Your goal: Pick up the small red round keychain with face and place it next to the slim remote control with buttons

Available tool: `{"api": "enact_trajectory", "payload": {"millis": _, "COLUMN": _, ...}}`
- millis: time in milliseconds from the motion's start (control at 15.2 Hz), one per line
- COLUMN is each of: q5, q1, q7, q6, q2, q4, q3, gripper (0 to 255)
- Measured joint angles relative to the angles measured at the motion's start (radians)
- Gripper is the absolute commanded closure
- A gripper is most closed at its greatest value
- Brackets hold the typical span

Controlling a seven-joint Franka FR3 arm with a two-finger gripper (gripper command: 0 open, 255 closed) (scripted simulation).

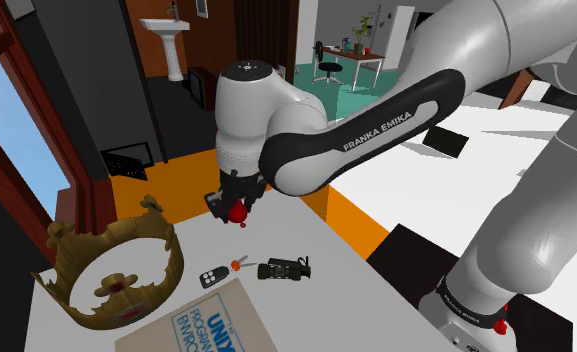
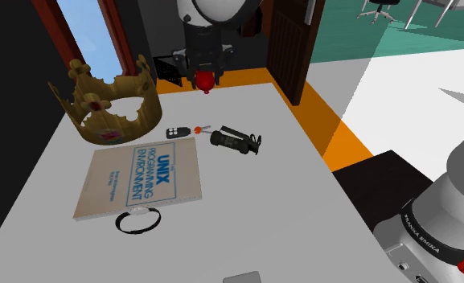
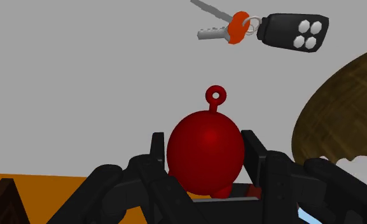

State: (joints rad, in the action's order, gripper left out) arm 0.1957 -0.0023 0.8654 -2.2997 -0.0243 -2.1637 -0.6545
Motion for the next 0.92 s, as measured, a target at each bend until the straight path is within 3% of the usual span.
{"api": "enact_trajectory", "payload": {"millis": 330, "q5": -0.062, "q1": 0.02, "q7": -0.01, "q6": 0.028, "q2": -0.079, "q4": -0.035, "q3": -0.011, "gripper": 255}}
{"api": "enact_trajectory", "payload": {"millis": 924, "q5": -0.251, "q1": 0.156, "q7": 0.036, "q6": 0.058, "q2": -0.338, "q4": -0.228, "q3": -0.051, "gripper": 255}}
